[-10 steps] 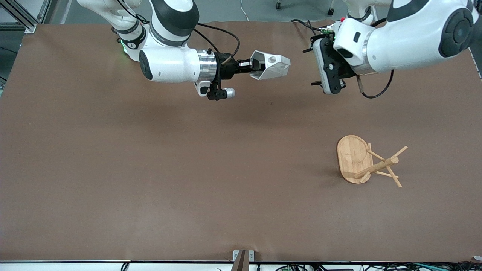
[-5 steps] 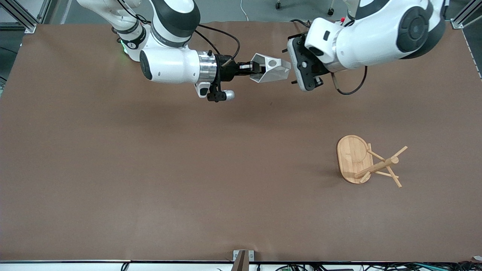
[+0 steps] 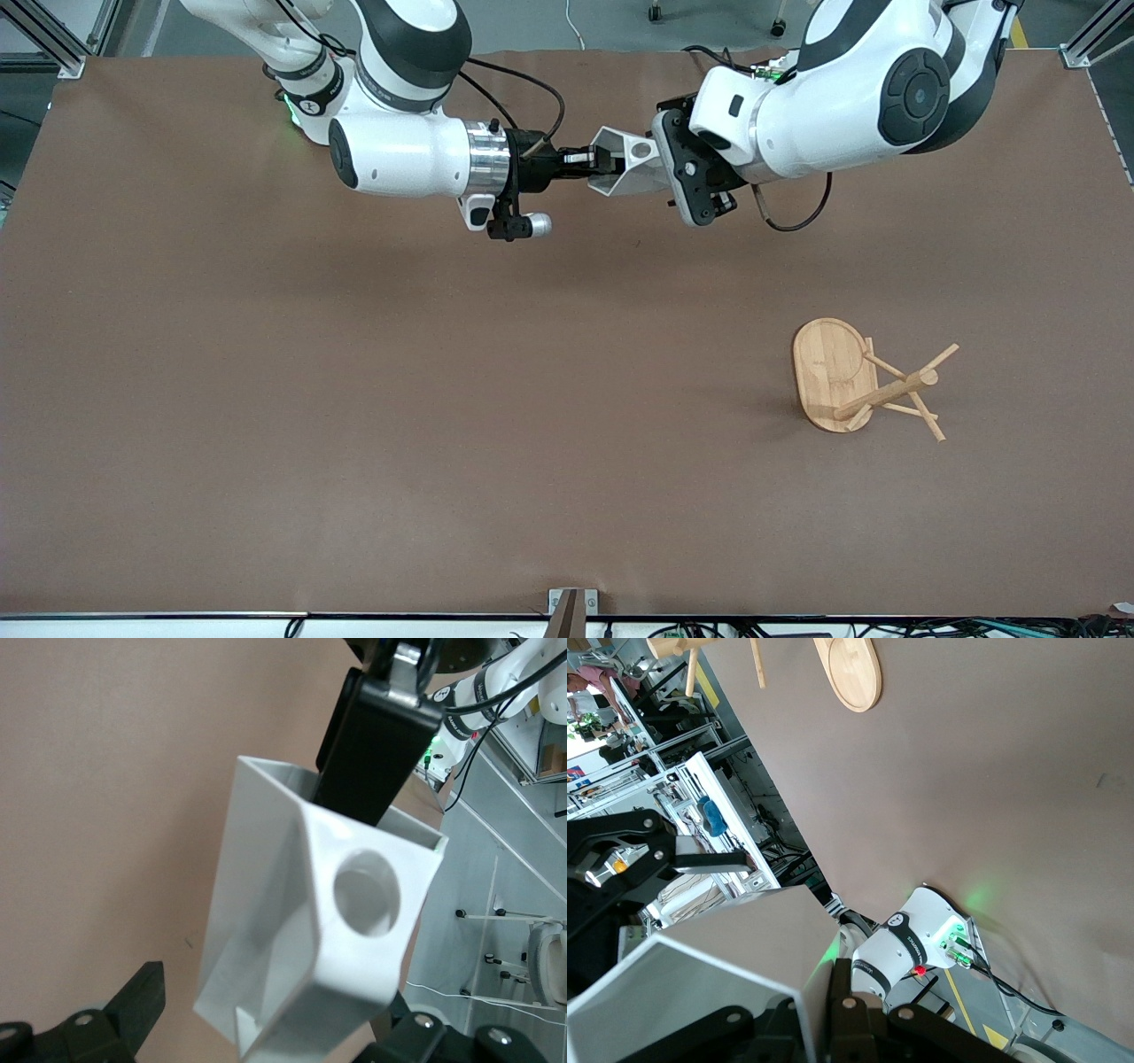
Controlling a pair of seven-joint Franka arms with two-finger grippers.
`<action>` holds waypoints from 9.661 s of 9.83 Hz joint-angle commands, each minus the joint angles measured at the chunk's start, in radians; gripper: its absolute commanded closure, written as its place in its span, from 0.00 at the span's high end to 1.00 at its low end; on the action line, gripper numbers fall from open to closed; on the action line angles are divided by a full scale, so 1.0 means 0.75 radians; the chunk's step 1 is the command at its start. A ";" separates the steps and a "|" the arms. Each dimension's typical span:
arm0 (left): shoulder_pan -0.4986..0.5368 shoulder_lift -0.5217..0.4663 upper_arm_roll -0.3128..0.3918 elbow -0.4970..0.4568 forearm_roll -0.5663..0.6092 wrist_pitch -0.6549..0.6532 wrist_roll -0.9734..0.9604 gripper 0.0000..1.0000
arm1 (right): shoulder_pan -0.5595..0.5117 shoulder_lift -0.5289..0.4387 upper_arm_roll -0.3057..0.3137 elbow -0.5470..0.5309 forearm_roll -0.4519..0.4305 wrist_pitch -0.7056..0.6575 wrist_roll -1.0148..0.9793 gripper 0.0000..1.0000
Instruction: Hang cup on rack
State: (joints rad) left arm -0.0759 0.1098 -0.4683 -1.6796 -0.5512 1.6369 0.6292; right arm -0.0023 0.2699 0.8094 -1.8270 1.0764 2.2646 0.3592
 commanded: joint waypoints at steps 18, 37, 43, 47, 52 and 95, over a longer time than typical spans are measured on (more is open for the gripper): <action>0.070 -0.007 -0.046 -0.096 0.007 0.037 -0.013 0.08 | 0.009 0.000 0.042 0.016 -0.034 0.001 0.071 0.95; 0.128 -0.181 0.005 -0.329 -0.038 0.202 -0.013 0.05 | -0.214 -0.421 -0.694 0.250 -0.677 -0.855 0.079 1.00; 0.128 -0.208 0.231 -0.476 0.011 0.384 -0.051 0.05 | -0.224 -0.421 -0.891 0.366 -1.486 -0.994 -0.026 1.00; 0.175 -0.179 0.311 -0.560 0.133 0.582 -0.094 0.05 | -0.224 -0.413 -0.952 0.472 -1.482 -0.997 -0.209 1.00; 0.175 -0.008 0.338 -0.563 0.174 0.787 -0.127 0.06 | -0.222 -0.411 -0.944 0.470 -1.478 -1.025 -0.209 1.00; 0.159 -0.310 0.453 0.032 0.735 -0.155 -0.923 1.00 | -0.240 -0.413 -0.973 0.458 -1.495 -1.056 -0.377 1.00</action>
State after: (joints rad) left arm 0.0426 -0.1369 -0.1271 -1.6941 -0.0216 1.5757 -0.0546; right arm -0.1718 -0.0354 0.0746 -1.4830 -0.0330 1.4775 0.0732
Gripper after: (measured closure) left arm 0.000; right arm 0.000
